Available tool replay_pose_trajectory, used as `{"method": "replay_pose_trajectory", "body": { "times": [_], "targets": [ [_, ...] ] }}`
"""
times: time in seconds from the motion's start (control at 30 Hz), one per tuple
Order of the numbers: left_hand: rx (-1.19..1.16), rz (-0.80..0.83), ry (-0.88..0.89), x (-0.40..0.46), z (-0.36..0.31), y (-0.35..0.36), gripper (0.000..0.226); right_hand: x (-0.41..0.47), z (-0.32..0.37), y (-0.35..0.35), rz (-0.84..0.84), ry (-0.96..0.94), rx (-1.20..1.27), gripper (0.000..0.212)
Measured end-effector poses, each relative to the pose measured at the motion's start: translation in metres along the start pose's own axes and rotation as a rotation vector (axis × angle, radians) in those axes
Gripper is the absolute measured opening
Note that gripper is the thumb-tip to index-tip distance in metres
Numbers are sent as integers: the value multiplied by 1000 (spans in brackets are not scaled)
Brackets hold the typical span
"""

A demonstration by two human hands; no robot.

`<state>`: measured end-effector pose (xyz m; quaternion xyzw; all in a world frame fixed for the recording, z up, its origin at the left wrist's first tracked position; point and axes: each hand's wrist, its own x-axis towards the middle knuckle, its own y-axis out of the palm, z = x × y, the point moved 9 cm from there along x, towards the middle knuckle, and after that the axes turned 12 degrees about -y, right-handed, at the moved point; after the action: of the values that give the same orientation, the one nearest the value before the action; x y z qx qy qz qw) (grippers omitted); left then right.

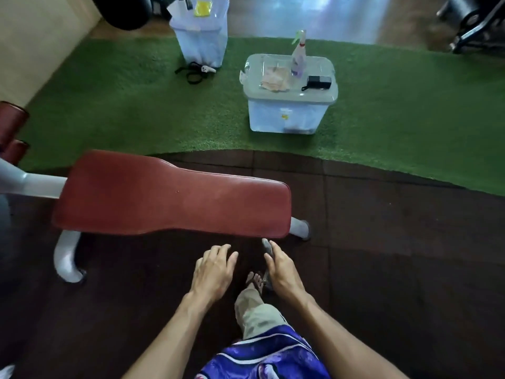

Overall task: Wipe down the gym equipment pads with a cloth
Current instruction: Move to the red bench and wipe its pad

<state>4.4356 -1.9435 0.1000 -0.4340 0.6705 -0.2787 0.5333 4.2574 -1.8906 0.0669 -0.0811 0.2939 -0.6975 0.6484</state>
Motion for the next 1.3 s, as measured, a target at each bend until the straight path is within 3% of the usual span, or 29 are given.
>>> {"method": "replay_pose_trajectory", "body": {
  "times": [0.27, 0.5, 0.63, 0.77, 0.9, 1.03, 1.17, 1.3],
  "targets": [
    [32, -40, 70, 120, 2, -8, 45, 95, -15, 21, -33, 33, -11, 48],
    [108, -138, 233, 263, 10, 34, 51, 186, -81, 65, -93, 42, -26, 50],
    [190, -168, 324, 342, 17, 62, 61, 241, -114, 92, -127, -17, -118, 52],
    [232, -245, 365, 401, 27, 76, 64, 308, -120, 105, -287, -158, -313, 54],
    [268, -264, 358, 436, 38, 97, 71, 365, -117, 147, -243, -224, -454, 60],
    [298, -329, 332, 440, 45, 105, 74, 351, -122, 174, -247, -156, -474, 71],
    [311, -331, 328, 443, 45, 105, 74, 302, -142, 175, -109, -269, -592, 67],
    [320, -318, 308, 442, 44, 106, 74, 296, -208, 109, -176, -10, -585, 66]
  ]
}}
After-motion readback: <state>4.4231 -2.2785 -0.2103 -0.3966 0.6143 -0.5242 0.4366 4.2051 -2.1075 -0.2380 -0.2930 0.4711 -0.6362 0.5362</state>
